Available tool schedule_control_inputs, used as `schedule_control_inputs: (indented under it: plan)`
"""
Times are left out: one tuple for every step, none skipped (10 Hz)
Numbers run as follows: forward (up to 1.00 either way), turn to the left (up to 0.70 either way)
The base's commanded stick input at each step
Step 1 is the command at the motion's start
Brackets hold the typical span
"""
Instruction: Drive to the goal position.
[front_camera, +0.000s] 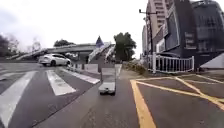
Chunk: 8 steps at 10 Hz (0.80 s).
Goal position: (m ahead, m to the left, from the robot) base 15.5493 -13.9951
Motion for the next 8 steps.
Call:
schedule_control_inputs:
  plan:
    - [0.69, 0.01]
    - [0.69, 0.01]
    - [0.69, 0.01]
    - [0.69, 0.01]
    - [0.45, 0.03]
    - [0.45, 0.03]
    - [0.45, 0.03]
    - [0.45, 0.03]
